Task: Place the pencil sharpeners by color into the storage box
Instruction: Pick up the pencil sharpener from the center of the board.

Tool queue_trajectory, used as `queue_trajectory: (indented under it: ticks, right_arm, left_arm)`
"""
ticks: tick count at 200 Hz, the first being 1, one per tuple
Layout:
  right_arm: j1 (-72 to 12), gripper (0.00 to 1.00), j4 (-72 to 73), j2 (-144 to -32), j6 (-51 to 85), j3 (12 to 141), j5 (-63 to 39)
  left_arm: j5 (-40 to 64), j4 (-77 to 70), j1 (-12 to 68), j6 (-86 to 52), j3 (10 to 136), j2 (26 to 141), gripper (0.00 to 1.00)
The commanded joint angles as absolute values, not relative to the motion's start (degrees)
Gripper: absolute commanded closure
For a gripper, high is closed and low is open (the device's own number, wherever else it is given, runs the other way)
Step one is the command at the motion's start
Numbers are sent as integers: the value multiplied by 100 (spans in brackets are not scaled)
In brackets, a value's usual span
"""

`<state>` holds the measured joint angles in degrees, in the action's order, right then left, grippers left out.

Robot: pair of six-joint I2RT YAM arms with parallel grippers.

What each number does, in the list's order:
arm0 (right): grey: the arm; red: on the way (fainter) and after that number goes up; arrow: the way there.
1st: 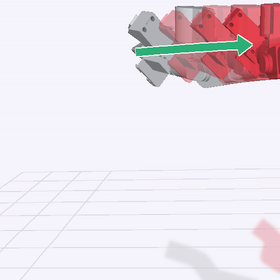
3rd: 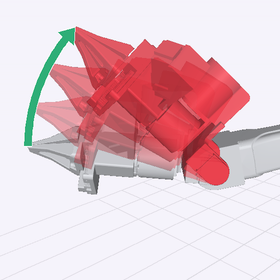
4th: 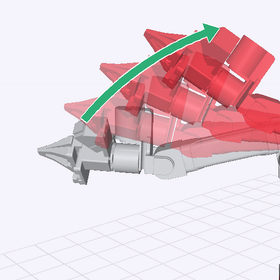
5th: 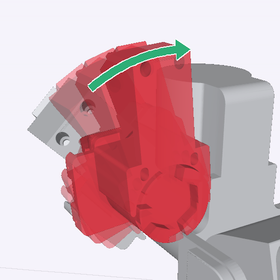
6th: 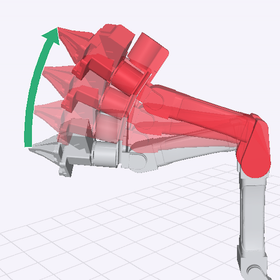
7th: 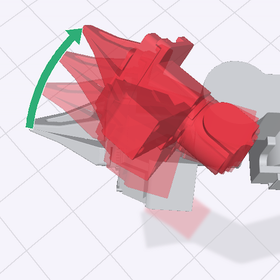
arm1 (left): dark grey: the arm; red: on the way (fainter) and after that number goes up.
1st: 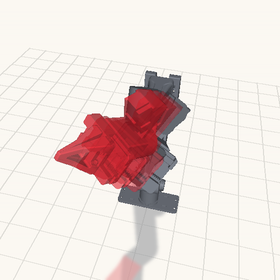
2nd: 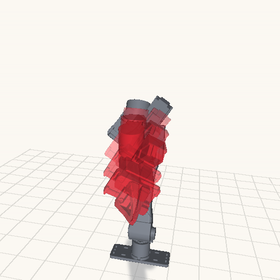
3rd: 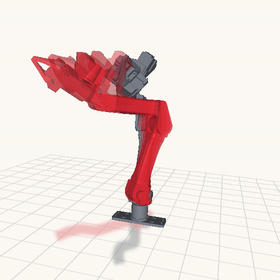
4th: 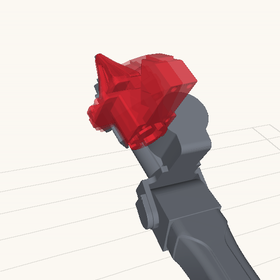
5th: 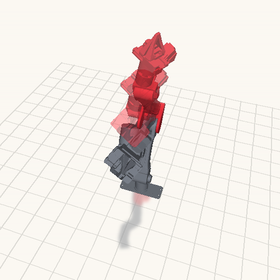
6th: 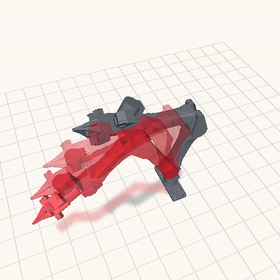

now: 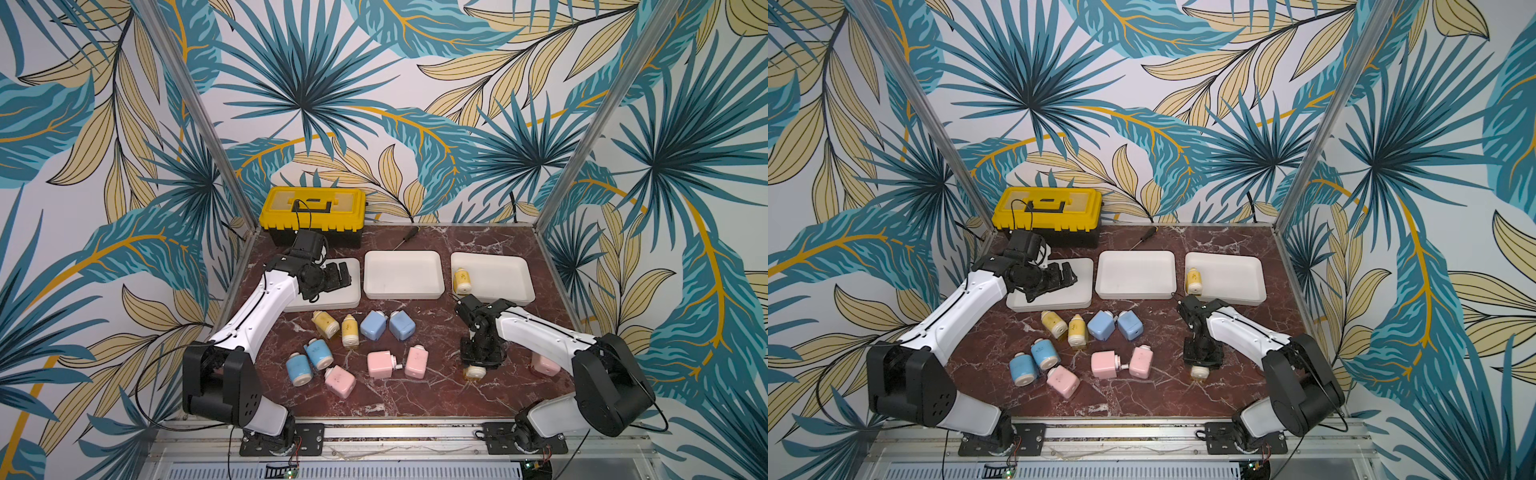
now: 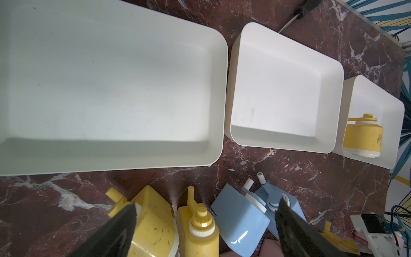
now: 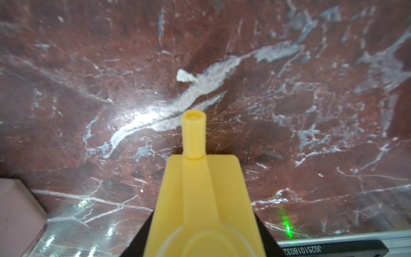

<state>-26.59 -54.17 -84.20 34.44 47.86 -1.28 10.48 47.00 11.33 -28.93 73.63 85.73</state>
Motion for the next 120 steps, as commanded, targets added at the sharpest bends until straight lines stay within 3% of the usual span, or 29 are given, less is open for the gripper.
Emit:
queue_trajectory:
  ticks: [1, 67, 120]
  right_arm:
    - [-2628, 57, -5828, -8212, 3350, 4939, 83]
    - [-2499, 57, -6651, -8229, 2957, 5935, 411]
    - [-1919, 57, -7474, -8632, 2528, 7325, 808]
  left_arm:
    - [1037, 4726, 1138, -2832, 7361, 8560, 1]
    - [948, 4729, 1134, -2808, 7323, 8636, 1]
    - [899, 4727, 1133, -2751, 7391, 8682, 1]
